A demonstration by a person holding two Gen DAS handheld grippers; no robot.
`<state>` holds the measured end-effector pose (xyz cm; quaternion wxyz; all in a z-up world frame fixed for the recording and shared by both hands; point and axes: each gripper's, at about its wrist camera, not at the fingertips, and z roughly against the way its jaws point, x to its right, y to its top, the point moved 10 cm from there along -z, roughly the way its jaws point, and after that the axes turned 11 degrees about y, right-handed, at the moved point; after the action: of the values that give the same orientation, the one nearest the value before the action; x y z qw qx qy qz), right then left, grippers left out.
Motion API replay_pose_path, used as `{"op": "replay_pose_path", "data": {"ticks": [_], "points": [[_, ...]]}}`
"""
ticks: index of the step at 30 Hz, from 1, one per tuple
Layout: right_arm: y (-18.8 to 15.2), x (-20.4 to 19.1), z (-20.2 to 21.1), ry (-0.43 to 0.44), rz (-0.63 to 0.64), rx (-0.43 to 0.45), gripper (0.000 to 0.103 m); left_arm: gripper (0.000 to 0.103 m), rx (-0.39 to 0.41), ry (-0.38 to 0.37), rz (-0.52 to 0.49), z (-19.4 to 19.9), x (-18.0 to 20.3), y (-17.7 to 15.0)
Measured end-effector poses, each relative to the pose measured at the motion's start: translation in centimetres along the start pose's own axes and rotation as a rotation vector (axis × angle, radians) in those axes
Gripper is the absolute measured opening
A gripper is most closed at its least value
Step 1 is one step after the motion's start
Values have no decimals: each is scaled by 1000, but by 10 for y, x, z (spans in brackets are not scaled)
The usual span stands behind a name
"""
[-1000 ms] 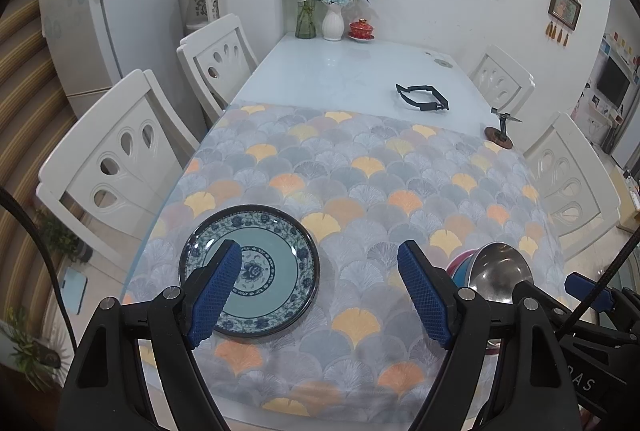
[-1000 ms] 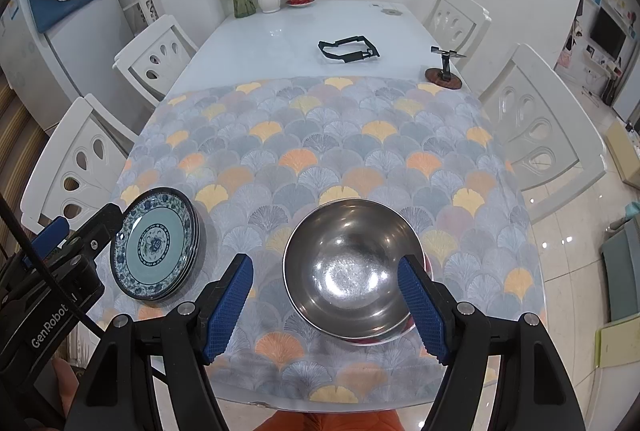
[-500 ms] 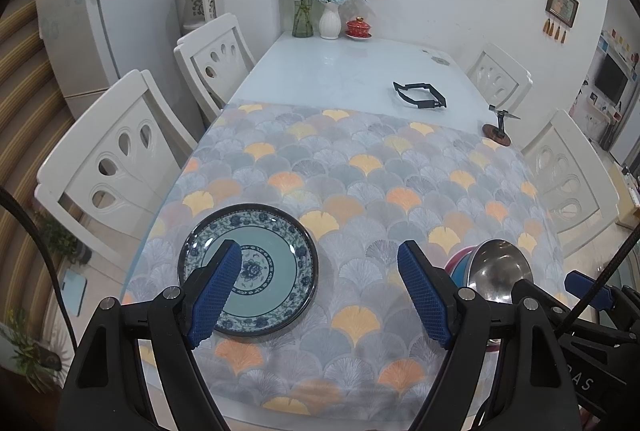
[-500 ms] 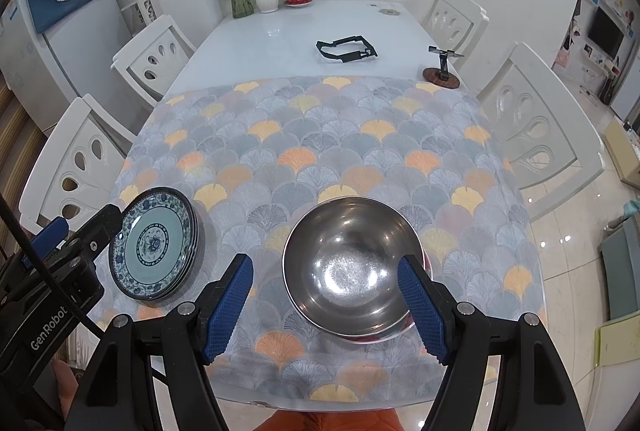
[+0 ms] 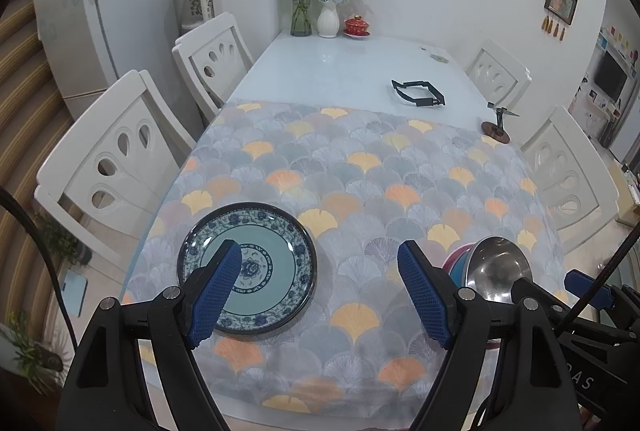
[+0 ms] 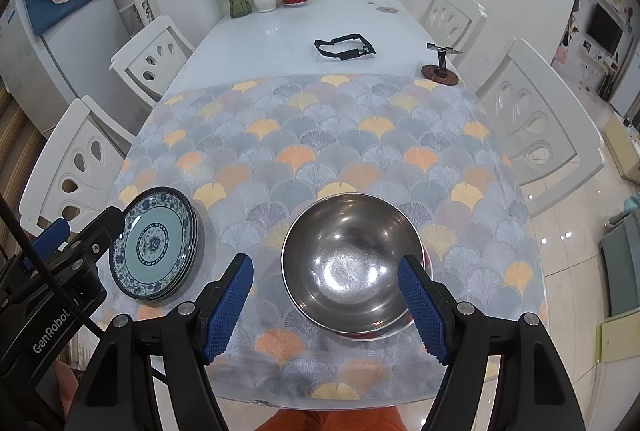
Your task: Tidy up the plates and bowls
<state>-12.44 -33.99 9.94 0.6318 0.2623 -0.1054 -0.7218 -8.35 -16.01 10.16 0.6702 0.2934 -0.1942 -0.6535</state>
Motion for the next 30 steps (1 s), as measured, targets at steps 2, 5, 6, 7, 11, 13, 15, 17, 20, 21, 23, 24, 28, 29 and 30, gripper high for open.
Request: {"op": "replay_pose_path", "data": {"ticks": [2, 5, 6, 7, 11, 13, 15, 17, 20, 21, 23, 24, 28, 29, 30], "points": [[0, 0, 0, -2, -2, 2, 72, 79, -1, 0, -1, 0, 0, 0], [-1, 1, 0, -1, -2, 0, 73, 79, -1, -1, -1, 0, 0, 0], [-1, 0, 0, -3, -2, -2, 72, 79, -1, -1, -2, 0, 1, 0], [-2, 0, 0, -2, -3, -5, 72, 79, -2, -2, -4, 1, 1, -1], [-4, 2, -1, 2, -10, -13, 72, 79, -5, -2, -14, 1, 2, -1], [-5, 2, -1, 1, -10, -12, 72, 79, -7, -3, -16, 1, 3, -1], [-5, 2, -1, 2, -10, -14, 72, 79, -11, -4, -18, 0, 4, -2], [-5, 2, -2, 3, -13, -15, 72, 79, -17, -4, -21, -1, 5, -2], [-7, 2, -3, 5, -16, -19, 72, 79, -19, -3, -25, -2, 6, -2], [-7, 2, -3, 5, -17, -20, 72, 79, -19, -4, -24, -2, 6, -2], [-7, 3, -4, 6, -20, -22, 72, 79, -17, -4, -28, -2, 6, -2], [-7, 2, -5, 6, -21, -23, 72, 79, -16, -3, -30, -3, 6, -2], [-7, 2, -7, 12, -30, -31, 72, 79, -18, -3, -30, -3, 6, -2], [-7, 2, -9, 14, -34, -36, 72, 79, -18, -3, -30, -3, 6, -2], [-8, 1, -10, 16, -37, -42, 72, 79, -17, -3, -30, -3, 6, -2]]}}
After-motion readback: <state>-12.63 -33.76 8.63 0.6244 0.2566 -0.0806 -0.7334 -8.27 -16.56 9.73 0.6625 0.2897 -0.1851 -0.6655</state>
